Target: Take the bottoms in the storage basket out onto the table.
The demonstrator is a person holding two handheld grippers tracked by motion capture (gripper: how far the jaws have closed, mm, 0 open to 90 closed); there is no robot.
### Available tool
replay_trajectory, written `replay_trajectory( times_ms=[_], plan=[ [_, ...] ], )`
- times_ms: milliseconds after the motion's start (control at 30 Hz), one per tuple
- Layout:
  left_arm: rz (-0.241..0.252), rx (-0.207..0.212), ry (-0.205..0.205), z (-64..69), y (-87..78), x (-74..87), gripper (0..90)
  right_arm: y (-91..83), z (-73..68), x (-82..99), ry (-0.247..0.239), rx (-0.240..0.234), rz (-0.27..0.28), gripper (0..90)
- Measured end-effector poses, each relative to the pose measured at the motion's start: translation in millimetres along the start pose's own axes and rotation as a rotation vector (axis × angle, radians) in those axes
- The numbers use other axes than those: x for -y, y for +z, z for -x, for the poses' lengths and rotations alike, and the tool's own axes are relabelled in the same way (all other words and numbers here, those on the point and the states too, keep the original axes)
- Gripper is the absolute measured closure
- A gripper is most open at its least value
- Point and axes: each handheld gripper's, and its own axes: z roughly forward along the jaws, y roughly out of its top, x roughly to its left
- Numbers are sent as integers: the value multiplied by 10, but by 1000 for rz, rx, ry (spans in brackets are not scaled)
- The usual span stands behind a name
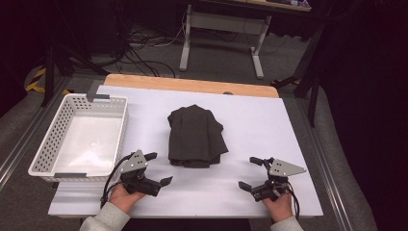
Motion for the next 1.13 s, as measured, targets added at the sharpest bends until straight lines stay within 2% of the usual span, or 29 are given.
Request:
replay_trajectory(
  times_ms=[100,567,1133],
  plan=[
    [-15,-28,-17,2,17,-5,2,2,-2,0,-1,-1,-1,1],
    [-26,-31,-25,-10,28,-12,3,6,-3,0,1,-4,-3,1],
    [1,-33,-23,-2,4,-3,3,6,-1,0,5,-6,-3,1]
  ],
)
